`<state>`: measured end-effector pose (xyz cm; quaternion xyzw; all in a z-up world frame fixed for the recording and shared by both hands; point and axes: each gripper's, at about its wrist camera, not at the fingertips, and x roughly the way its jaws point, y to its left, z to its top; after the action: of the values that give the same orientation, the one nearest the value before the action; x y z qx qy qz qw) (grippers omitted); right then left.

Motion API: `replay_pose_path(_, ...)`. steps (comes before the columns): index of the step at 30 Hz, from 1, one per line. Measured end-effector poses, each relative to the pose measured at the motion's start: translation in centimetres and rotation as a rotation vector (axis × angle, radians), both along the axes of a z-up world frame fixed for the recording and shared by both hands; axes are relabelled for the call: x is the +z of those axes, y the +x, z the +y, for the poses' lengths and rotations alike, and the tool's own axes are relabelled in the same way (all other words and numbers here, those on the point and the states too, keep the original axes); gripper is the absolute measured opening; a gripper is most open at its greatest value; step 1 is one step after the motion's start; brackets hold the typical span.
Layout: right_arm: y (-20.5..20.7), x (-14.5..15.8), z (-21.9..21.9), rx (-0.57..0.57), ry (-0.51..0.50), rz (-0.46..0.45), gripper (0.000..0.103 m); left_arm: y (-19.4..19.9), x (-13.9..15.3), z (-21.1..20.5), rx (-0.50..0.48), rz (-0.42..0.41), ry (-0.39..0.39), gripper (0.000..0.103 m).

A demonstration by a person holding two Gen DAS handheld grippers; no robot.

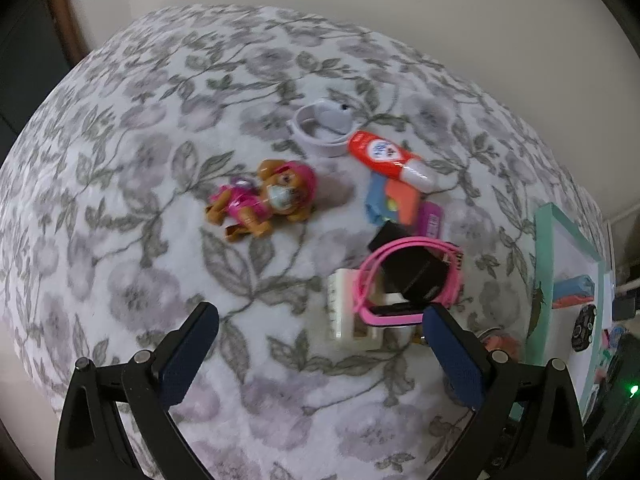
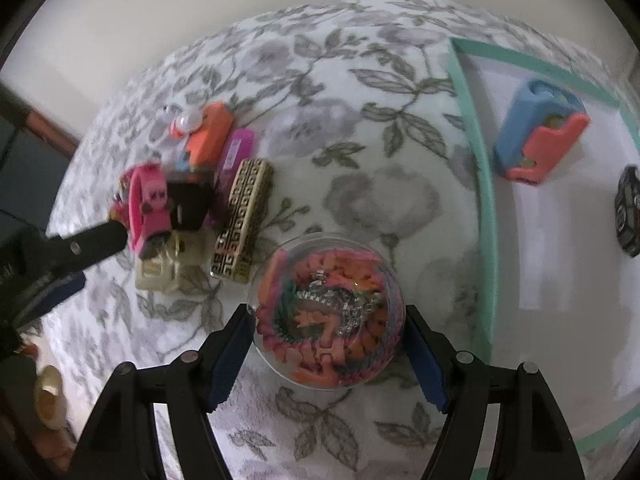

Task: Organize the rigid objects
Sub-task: 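Grasp the clear ball with right tool while left tool grasps pink watch, then carry the ball and pink watch into the tray and open both tools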

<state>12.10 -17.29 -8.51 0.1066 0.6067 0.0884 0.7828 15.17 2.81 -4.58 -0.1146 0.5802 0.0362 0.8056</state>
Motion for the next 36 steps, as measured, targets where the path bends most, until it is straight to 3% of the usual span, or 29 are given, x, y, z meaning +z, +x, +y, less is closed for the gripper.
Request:
replay_pose_path(6,0.3,0.4,-1.9,-0.032,0.034,0.005,0.076,0.7,0.3,-1.8,-0.063,-0.049,-0.031,0.101)
replay_pose_path(16,0.1,0.7,-2.5,-0.033,0.047,0.002,0.076,1.5,0.1,-4.1,-0.124,-0.092,-0.013,0.094)
replay_pose_path(18,0.2,0.6,-2.3,-0.030,0.045,0.002,0.076,1.5,-0.1,-4.2,-0.129,-0.089,-0.018,0.073)
replay_pose_path(22,0.1,0.7,-2.3,-0.026,0.041,0.003,0.076,1.6,-0.6,-4.2,-0.131,-0.076,-0.007,0.063)
replay_pose_path(36,0.2,0.8,-2.4,-0.031,0.046,0.008,0.076,1.3,1.0,-3.6,-0.106,-0.096,-0.041,0.062)
